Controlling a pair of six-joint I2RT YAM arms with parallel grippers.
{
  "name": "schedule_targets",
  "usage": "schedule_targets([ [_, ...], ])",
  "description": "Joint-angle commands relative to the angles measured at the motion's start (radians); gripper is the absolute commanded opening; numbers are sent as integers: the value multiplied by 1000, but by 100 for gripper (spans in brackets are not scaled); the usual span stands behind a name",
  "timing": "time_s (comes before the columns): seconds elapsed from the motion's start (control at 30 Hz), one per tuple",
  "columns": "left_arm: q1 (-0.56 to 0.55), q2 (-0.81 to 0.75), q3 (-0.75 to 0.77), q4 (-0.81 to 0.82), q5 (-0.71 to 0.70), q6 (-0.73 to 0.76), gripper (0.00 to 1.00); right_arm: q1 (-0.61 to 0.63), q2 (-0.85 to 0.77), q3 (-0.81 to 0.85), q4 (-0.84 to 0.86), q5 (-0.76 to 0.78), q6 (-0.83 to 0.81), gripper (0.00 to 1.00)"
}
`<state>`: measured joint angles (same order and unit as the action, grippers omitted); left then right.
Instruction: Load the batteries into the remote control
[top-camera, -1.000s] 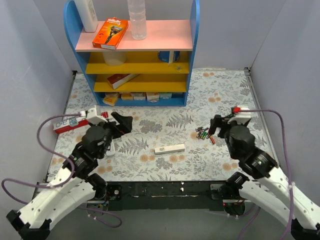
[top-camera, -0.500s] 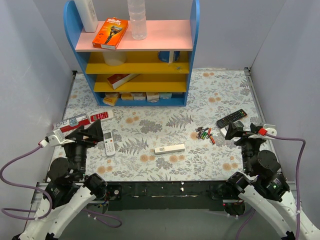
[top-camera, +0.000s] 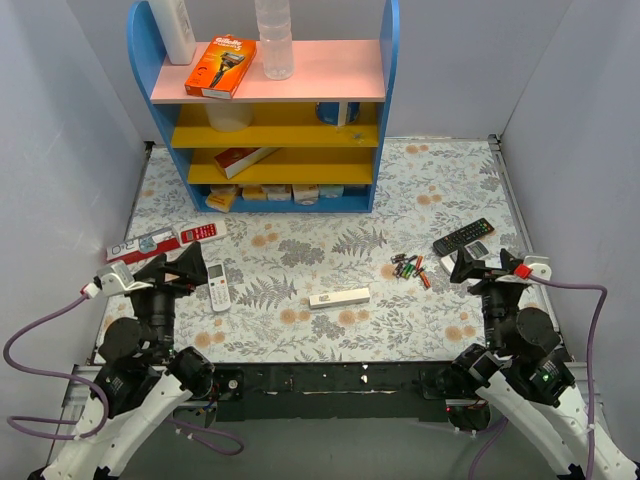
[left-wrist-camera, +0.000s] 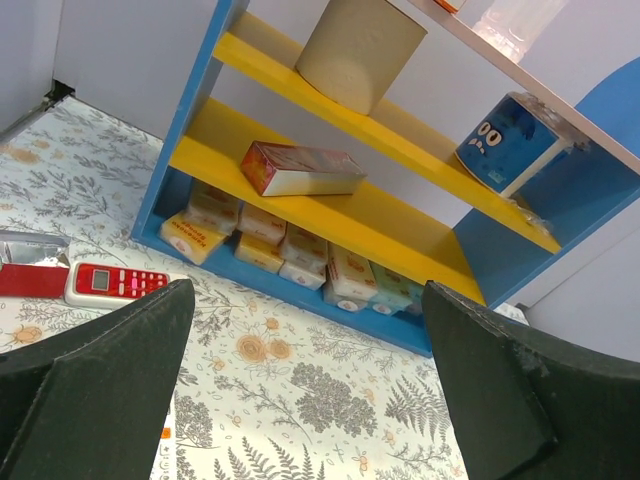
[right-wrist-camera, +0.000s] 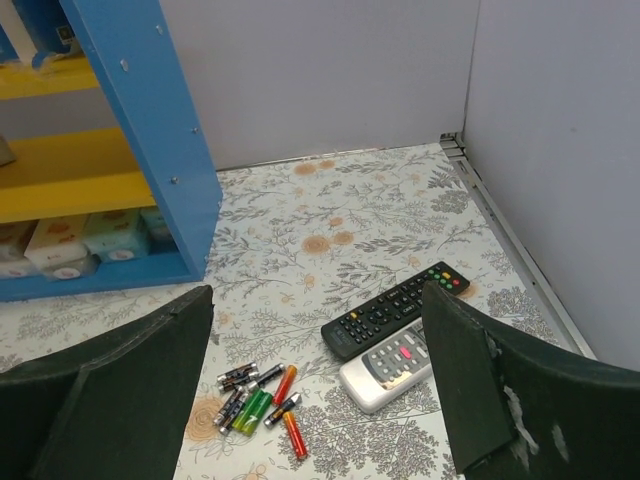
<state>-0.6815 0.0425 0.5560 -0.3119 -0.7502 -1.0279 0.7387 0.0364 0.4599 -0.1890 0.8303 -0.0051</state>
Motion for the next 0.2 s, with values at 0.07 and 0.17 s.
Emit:
schedule_targets([
  [0.07,16,13,-11,20,-21,23,98,-2,-6,-9,60,13,-15,91],
  [0.17,20,10,-15,28,-21,23,98,-2,-4,-7,62,10,-15,91],
])
